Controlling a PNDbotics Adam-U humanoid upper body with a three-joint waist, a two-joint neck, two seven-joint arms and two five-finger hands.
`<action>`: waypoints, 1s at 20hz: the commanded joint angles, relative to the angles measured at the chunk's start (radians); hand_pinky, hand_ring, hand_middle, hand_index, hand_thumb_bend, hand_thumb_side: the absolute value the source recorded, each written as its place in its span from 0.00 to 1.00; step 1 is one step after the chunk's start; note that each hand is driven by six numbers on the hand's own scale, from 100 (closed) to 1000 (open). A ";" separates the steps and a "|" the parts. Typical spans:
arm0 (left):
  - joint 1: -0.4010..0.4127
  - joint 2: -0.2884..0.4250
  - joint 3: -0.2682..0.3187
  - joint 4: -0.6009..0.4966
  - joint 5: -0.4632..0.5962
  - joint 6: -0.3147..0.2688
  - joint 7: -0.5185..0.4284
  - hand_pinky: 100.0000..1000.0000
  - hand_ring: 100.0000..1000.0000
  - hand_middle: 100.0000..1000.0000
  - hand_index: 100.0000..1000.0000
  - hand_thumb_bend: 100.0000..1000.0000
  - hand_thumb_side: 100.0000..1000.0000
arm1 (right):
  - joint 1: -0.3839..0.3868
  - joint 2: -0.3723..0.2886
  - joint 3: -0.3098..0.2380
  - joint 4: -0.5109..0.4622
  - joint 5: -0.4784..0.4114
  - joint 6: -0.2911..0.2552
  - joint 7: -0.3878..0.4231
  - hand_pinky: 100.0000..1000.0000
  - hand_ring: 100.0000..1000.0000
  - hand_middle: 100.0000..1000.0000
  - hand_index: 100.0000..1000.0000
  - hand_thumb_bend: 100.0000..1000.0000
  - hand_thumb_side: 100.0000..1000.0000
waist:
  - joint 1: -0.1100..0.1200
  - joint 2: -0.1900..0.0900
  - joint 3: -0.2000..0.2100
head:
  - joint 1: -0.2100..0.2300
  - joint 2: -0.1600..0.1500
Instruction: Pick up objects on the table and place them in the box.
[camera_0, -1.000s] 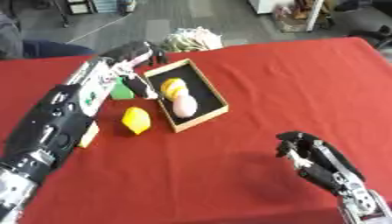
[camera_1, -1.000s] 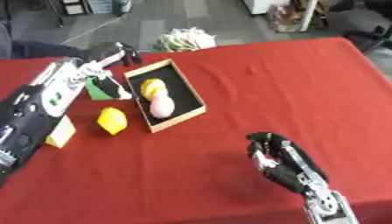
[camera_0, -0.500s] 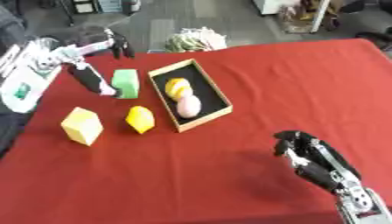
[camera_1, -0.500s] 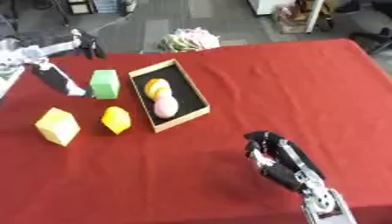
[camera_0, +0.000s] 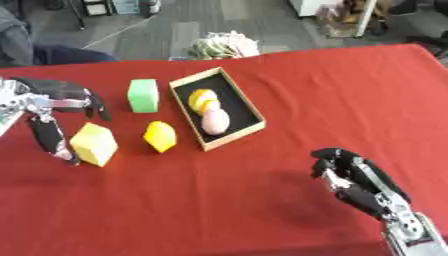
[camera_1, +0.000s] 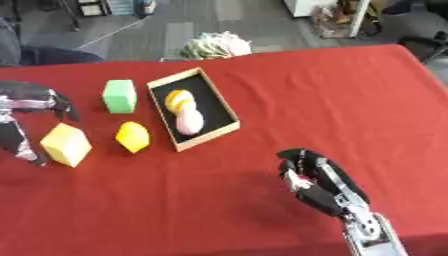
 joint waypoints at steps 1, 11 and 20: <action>-0.020 0.007 0.025 0.046 -0.035 -0.012 0.010 0.84 0.76 0.76 0.84 0.59 0.00 | -0.010 -0.016 -0.005 -0.011 0.001 -0.003 0.000 0.69 0.54 0.51 0.72 0.00 0.34 | 0.009 -0.004 0.001 | -0.004 0.004; -0.047 -0.056 0.044 0.177 -0.100 -0.017 0.217 0.85 0.76 0.77 0.85 0.58 0.00 | -0.011 -0.014 -0.002 -0.010 0.000 -0.003 0.002 0.69 0.54 0.51 0.72 0.00 0.34 | 0.005 -0.004 -0.004 | -0.005 0.004; -0.057 -0.089 0.044 0.236 -0.126 -0.032 0.246 0.76 0.61 0.59 0.71 0.47 0.00 | -0.011 -0.011 -0.003 -0.010 0.000 -0.002 0.002 0.69 0.54 0.51 0.72 0.00 0.35 | 0.004 -0.004 -0.008 | -0.006 0.004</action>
